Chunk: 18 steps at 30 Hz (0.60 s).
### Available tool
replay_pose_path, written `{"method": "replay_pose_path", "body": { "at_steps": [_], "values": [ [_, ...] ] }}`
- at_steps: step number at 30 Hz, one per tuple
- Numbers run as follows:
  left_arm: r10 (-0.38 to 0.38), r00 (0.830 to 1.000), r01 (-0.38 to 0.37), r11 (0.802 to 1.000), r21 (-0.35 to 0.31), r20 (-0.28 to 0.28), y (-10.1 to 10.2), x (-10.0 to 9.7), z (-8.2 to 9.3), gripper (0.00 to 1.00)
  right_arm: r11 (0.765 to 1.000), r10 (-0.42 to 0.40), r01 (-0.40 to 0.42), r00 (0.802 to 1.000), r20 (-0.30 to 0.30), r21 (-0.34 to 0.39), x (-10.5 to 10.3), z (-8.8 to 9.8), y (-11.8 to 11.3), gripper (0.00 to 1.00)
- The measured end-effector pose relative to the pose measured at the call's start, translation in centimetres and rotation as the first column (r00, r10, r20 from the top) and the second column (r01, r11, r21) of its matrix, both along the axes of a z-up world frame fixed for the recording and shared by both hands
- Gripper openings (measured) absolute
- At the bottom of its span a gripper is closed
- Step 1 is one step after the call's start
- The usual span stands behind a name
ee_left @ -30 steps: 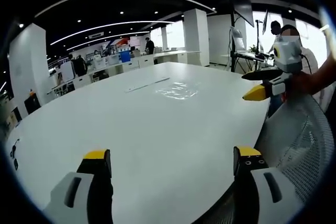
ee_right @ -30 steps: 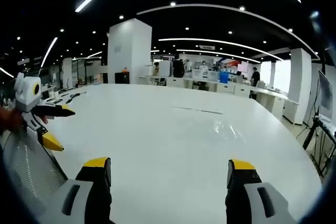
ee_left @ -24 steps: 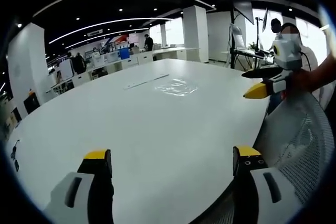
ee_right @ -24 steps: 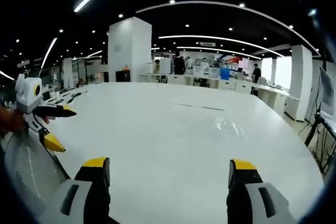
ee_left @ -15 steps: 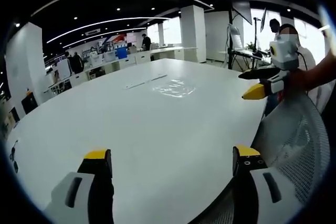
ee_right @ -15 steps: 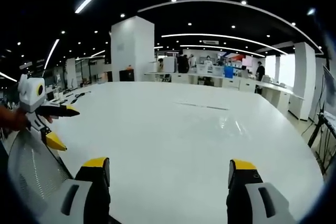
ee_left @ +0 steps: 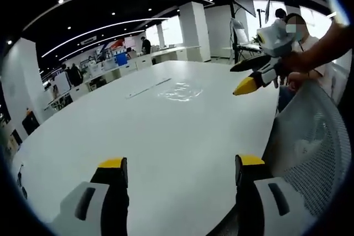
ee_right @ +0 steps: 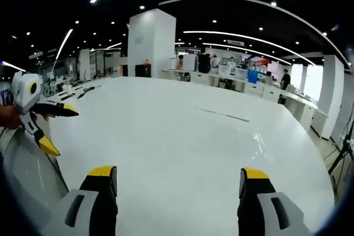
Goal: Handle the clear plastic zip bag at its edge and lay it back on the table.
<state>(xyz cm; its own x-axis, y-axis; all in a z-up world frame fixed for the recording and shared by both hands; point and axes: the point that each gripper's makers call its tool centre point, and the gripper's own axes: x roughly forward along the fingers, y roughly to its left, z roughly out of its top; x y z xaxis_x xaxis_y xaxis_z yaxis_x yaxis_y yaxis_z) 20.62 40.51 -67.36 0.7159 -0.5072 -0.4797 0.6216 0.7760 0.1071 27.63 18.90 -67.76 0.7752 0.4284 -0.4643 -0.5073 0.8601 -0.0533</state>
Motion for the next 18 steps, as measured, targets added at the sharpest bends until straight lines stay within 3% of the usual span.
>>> {"method": "replay_pose_path", "body": {
  "at_steps": [3, 9, 18],
  "values": [
    [0.016, 1.000, -0.016, 1.000, -0.015, -0.015, 0.2, 0.5, 0.0, 0.79, 1.000, 0.009, -0.009, 1.000, -0.017, -0.014, 0.6, -0.4, 0.2, 0.91],
    [0.002, 1.000, -0.001, 1.000, 0.015, -0.015, 0.1, 1.0, -0.4, 0.81, 1.000, 0.019, -0.020, 0.999, -0.045, -0.022, 3.4, -1.5, 0.3, 0.89],
    [-0.008, 0.999, 0.008, 1.000, 0.000, -0.046, -0.8, 0.9, -0.6, 0.92, 0.998, 0.022, -0.027, 0.997, -0.076, -0.061, 6.5, -2.4, 0.4, 0.85]
  ]
}}
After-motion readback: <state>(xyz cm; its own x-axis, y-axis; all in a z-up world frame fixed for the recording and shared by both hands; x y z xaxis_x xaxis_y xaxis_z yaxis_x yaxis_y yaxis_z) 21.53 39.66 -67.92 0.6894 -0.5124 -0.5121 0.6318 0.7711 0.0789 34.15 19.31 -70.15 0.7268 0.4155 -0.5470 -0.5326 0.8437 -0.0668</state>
